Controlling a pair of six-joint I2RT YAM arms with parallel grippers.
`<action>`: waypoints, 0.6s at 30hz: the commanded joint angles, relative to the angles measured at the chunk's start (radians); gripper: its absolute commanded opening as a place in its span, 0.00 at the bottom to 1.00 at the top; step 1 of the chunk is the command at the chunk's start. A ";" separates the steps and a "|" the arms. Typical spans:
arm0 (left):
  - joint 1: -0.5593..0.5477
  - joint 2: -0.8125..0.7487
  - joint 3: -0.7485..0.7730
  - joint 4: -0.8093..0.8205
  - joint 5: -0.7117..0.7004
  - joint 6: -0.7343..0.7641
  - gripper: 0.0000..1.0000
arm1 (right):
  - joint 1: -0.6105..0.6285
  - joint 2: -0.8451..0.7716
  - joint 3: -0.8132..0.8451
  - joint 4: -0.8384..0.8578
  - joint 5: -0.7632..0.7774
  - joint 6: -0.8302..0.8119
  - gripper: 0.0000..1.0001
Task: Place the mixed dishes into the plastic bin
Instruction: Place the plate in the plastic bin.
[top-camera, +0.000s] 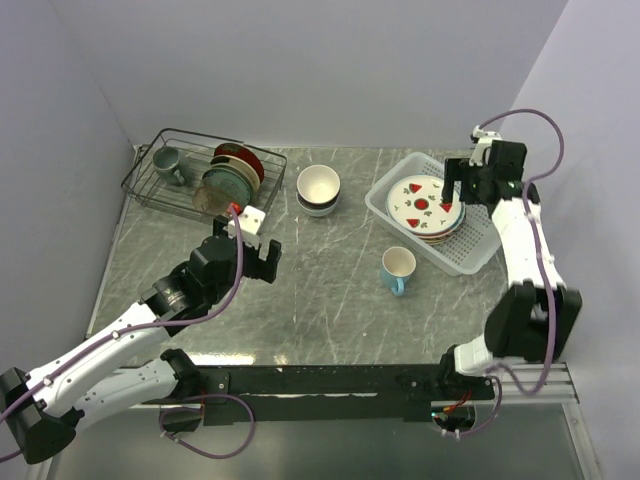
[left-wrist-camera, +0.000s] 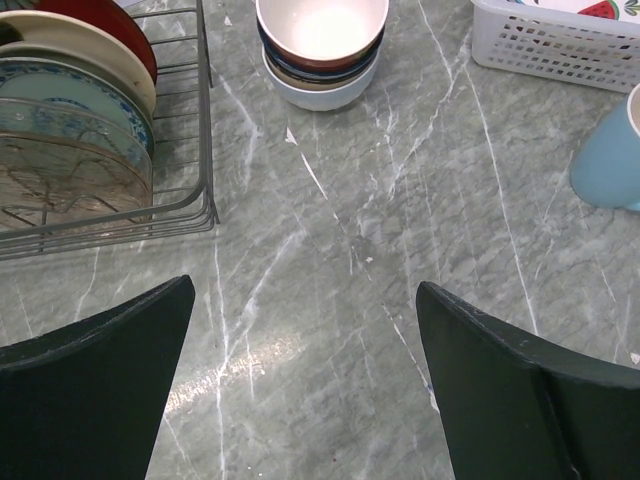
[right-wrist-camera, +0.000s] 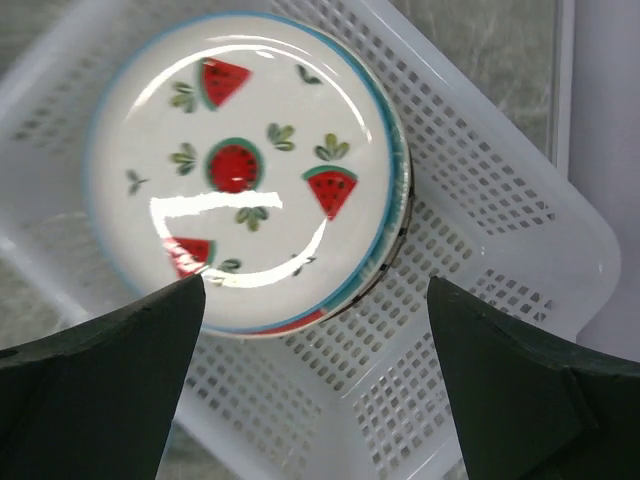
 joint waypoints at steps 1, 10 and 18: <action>0.010 -0.010 0.004 0.044 0.006 -0.016 0.99 | 0.008 -0.206 -0.136 0.113 -0.155 -0.061 1.00; 0.010 0.007 0.017 0.009 0.005 -0.083 0.99 | -0.046 -0.575 -0.405 0.259 -0.332 -0.038 1.00; 0.010 -0.039 0.023 -0.066 0.098 -0.291 0.99 | -0.193 -0.738 -0.587 0.391 -0.569 0.089 1.00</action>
